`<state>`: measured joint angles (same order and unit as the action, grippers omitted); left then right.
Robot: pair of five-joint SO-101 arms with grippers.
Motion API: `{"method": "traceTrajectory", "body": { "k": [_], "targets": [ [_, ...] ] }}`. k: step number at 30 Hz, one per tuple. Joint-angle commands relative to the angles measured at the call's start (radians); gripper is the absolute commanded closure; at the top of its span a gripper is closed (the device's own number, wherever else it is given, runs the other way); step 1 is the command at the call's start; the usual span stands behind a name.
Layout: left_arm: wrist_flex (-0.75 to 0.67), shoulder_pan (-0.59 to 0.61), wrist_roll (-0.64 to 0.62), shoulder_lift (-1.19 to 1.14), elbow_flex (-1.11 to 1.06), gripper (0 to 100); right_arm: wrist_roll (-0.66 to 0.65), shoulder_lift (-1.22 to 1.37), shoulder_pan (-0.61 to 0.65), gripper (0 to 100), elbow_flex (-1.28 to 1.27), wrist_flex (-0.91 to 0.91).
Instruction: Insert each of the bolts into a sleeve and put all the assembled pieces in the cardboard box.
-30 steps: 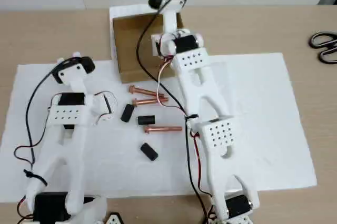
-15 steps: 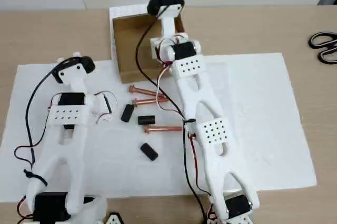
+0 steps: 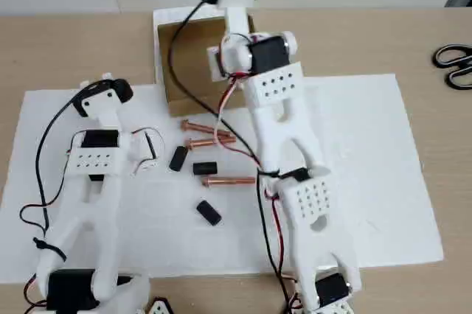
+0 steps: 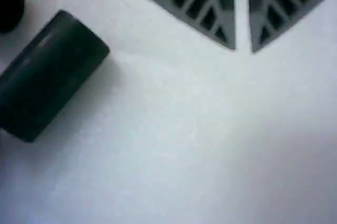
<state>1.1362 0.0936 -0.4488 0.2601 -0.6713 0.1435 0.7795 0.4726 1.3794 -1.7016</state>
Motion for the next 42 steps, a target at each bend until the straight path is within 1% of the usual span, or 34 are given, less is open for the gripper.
{"method": "traceTrajectory", "body": {
  "k": [1, 4, 7, 10, 13, 17, 20, 23, 25, 27, 34, 38, 42],
  "targets": [
    [0.002, -0.002, -0.003, 0.012, 0.001, 99, -0.009, -0.326, 0.084, 66.3, -0.338, -0.018],
    [0.003, 0.003, -0.003, 0.005, -0.001, 99, -0.009, -0.578, 0.168, 66.4, -0.729, -0.015],
    [0.003, 0.043, -0.003, 0.009, 0.002, 99, -0.008, -0.811, 0.248, 66.4, -1.068, -0.002],
    [0.0, 0.132, -0.003, 0.011, 0.007, 99, -0.002, -0.94, 0.283, 66.4, -1.29, 0.007],
    [0.0, 0.242, 0.002, 0.009, 0.007, 99, -0.002, -0.974, 0.283, 66.4, -1.413, 0.007],
    [0.002, 0.411, 0.003, 0.006, 0.002, 99, 0.002, -0.975, 0.288, 66.4, -1.491, 0.012],
    [0.002, 0.537, 0.003, 0.005, -0.001, 99, -0.005, -0.975, 0.294, 66.4, -1.53, 0.07],
    [0.015, 0.598, 0.057, 0.005, -0.002, 99, 0.0, -0.975, 0.38, 66.4, -1.55, 0.09],
    [0.035, 0.618, 0.092, 0.005, -0.002, 99, -0.005, -0.975, 0.441, 66.4, -1.544, 0.096],
    [0.057, 0.631, 0.101, 0.005, -0.002, 99, 0.0, -0.975, 0.466, 66.4, -1.545, 0.113],
    [0.058, 0.631, 0.101, 0.005, -0.042, 99, 0.0, -0.969, 0.503, 66.4, -1.559, 0.179],
    [0.06, 0.631, 0.101, 0.005, -0.053, 99, -0.006, -0.905, 0.503, 66.4, -1.626, 0.237],
    [0.061, 0.629, 0.101, 0.011, -0.051, 99, -0.008, -0.82, 0.496, 66.4, -1.633, 0.257]
  ]
}}
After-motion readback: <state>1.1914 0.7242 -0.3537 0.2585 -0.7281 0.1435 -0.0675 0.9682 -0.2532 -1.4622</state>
